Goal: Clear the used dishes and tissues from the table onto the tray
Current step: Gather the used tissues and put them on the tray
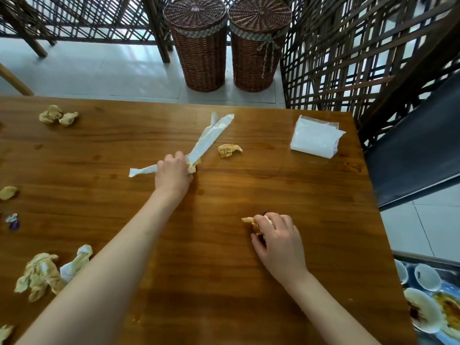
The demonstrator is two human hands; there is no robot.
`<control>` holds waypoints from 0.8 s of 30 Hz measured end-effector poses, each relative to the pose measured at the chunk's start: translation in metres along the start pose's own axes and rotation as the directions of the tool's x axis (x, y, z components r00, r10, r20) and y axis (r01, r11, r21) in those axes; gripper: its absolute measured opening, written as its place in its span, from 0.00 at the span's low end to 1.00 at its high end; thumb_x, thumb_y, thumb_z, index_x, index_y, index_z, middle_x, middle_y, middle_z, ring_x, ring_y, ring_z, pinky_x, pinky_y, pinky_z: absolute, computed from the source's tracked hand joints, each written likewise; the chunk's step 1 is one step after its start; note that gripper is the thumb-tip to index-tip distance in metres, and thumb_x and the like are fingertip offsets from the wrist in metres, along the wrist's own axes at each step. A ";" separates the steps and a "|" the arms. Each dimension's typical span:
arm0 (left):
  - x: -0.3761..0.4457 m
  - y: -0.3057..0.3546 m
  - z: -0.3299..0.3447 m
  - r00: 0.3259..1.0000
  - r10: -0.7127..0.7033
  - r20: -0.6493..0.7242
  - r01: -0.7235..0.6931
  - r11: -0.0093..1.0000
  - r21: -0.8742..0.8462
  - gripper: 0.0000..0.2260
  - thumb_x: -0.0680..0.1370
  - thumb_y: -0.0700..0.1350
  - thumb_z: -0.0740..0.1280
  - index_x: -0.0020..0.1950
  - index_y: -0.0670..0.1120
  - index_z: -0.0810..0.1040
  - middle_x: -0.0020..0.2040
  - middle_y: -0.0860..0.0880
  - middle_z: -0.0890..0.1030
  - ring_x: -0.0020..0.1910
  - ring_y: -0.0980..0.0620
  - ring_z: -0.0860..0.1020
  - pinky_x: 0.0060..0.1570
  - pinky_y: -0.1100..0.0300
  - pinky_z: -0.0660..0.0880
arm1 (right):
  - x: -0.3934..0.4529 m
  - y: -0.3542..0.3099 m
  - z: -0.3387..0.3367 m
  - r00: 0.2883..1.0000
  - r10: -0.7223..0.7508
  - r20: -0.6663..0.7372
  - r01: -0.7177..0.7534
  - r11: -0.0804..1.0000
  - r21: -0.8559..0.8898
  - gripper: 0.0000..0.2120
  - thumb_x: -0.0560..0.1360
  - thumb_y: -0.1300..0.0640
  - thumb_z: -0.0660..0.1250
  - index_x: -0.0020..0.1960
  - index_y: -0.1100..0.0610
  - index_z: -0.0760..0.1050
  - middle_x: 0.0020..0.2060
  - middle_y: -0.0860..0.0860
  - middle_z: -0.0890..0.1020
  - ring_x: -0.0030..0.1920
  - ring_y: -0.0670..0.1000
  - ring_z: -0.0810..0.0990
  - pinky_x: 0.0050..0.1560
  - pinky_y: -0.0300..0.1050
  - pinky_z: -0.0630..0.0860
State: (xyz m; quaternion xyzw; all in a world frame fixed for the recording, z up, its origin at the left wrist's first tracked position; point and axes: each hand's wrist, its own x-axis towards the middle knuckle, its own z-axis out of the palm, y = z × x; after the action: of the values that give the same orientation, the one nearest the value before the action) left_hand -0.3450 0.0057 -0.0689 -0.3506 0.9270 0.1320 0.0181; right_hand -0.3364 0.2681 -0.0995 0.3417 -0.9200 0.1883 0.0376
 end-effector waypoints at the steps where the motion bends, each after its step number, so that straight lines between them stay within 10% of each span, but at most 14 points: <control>1: 0.000 0.002 -0.001 1.000 -0.008 -0.016 0.008 1.000 -0.014 0.17 0.75 0.42 0.69 0.62 0.41 0.70 0.55 0.40 0.75 0.54 0.40 0.73 0.53 0.49 0.72 | 0.000 0.001 0.000 1.000 -0.009 -0.006 0.009 1.000 -0.011 0.15 0.65 0.57 0.77 0.51 0.55 0.80 0.43 0.52 0.82 0.42 0.52 0.79 0.35 0.41 0.78; 7: 0.011 0.041 -0.006 0.984 0.111 -0.136 -0.133 0.976 -0.172 0.18 0.74 0.46 0.70 0.60 0.42 0.72 0.54 0.42 0.75 0.52 0.42 0.74 0.52 0.49 0.74 | 0.001 0.007 0.001 0.999 -0.034 -0.043 0.032 0.999 -0.043 0.15 0.64 0.60 0.78 0.49 0.57 0.81 0.40 0.54 0.81 0.38 0.52 0.79 0.30 0.40 0.78; 18: 0.025 0.082 0.019 0.972 0.228 0.050 -0.217 0.962 -0.164 0.25 0.72 0.41 0.71 0.68 0.43 0.67 0.68 0.42 0.68 0.64 0.41 0.70 0.63 0.50 0.68 | 0.003 0.007 0.001 0.998 -0.026 -0.048 0.025 0.999 -0.028 0.12 0.65 0.58 0.77 0.48 0.56 0.82 0.39 0.53 0.82 0.38 0.51 0.80 0.30 0.39 0.78; 24: 0.024 0.084 0.017 0.963 0.260 0.070 -0.253 0.963 -0.092 0.22 0.73 0.42 0.71 0.65 0.44 0.71 0.59 0.44 0.75 0.57 0.43 0.74 0.57 0.52 0.72 | 0.001 0.005 -0.001 0.999 -0.014 -0.039 0.014 1.000 -0.019 0.11 0.66 0.58 0.77 0.48 0.55 0.82 0.39 0.53 0.82 0.38 0.51 0.80 0.30 0.39 0.78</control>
State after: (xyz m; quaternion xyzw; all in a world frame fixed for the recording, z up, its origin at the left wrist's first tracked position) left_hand -0.4185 0.0549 -0.0684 -0.2224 0.9568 0.1857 0.0243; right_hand -0.3403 0.2707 -0.1000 0.3440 -0.9184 0.1861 0.0600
